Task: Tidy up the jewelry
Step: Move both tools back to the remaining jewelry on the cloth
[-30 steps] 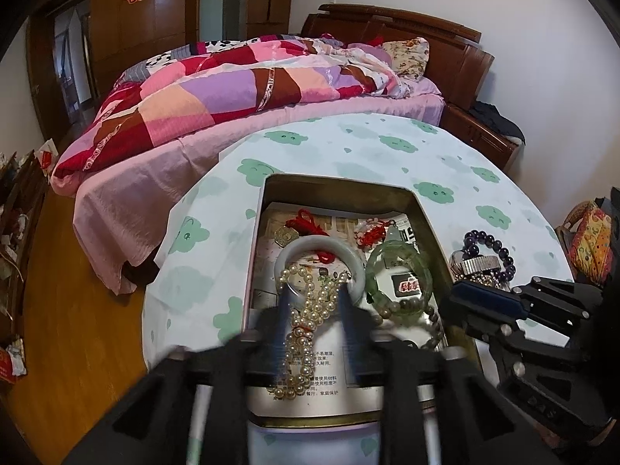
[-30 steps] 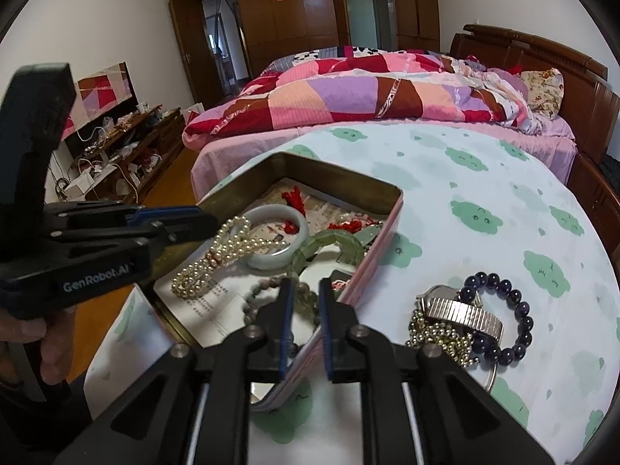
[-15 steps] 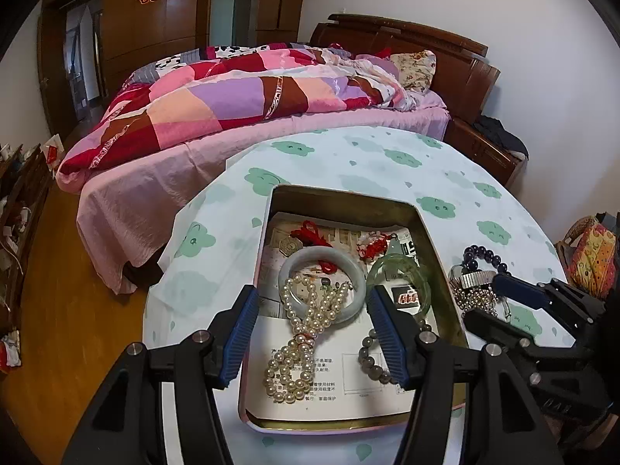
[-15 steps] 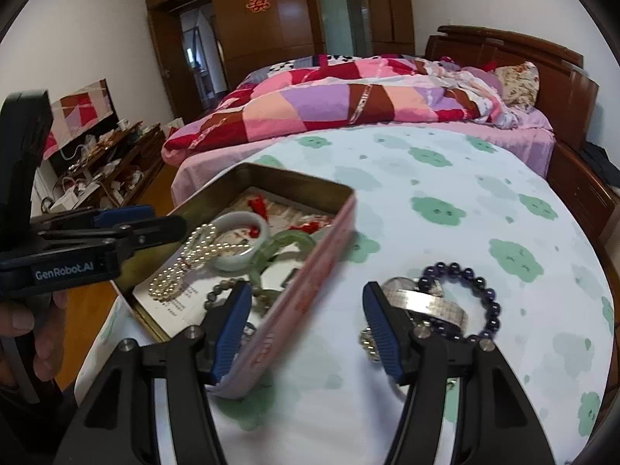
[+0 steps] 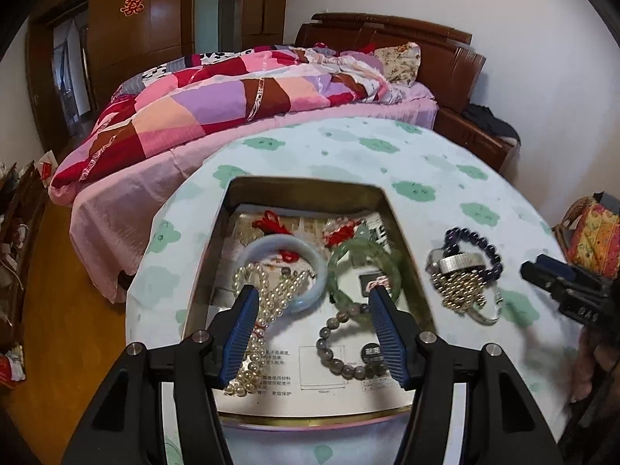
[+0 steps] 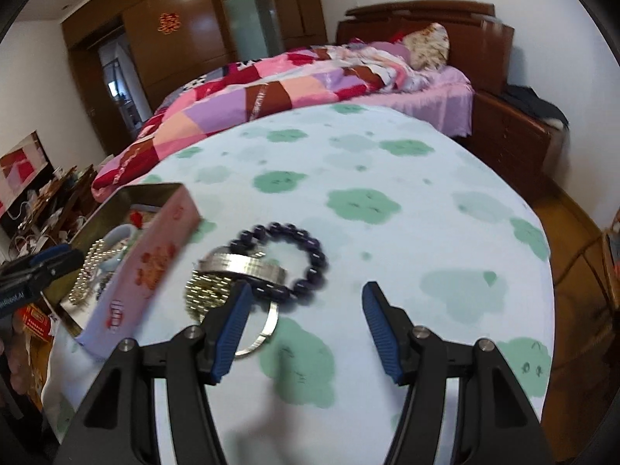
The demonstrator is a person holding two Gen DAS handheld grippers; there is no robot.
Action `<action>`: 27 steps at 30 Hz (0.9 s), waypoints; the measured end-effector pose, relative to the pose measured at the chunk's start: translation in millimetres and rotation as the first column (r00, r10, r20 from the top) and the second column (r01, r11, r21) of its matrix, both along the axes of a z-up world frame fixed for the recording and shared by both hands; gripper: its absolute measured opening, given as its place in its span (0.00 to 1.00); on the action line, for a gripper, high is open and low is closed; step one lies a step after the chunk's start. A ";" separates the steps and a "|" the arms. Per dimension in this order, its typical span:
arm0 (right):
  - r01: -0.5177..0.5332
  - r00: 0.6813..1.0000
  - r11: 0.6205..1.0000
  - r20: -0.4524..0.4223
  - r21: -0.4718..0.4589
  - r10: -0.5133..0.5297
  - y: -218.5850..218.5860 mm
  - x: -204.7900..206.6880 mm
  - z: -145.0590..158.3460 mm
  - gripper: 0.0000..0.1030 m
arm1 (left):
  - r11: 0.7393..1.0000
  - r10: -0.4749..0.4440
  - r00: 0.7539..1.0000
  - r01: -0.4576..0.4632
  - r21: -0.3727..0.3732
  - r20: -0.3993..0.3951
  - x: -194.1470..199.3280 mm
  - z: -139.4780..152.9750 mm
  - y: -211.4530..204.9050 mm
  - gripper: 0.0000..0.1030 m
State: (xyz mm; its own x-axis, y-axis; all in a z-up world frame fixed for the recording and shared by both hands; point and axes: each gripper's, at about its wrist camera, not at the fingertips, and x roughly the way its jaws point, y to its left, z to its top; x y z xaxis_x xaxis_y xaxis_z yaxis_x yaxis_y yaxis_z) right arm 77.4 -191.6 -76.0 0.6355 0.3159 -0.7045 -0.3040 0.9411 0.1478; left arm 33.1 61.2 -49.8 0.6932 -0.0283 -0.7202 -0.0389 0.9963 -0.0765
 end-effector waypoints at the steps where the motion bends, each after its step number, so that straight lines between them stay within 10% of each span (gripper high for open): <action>1: -0.001 1.000 1.000 -0.002 -0.003 0.001 -0.1 0.2 0.0 0.61 | 1.000 0.015 1.000 -0.015 0.010 -0.007 1.4 -3.0 2.6 0.58; 17: -0.141 0.990 0.982 -0.013 -0.123 0.141 38.5 11.6 -2.8 0.52 | 0.999 0.004 1.000 -0.005 0.043 0.025 14.3 -12.3 17.8 0.58; 27: -0.042 0.998 0.994 -0.047 -0.096 0.038 14.0 20.2 -9.3 0.50 | 0.998 0.036 0.997 -0.039 0.039 0.074 7.5 7.3 13.1 0.58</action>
State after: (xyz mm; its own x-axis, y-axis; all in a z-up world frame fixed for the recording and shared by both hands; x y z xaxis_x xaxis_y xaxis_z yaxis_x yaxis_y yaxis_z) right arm 97.6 -177.6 -85.3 0.5903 0.2692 -0.7610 -0.3367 0.9389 0.0709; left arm 40.6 74.3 -42.5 0.7441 0.0265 -0.6675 -0.0716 0.9966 -0.0403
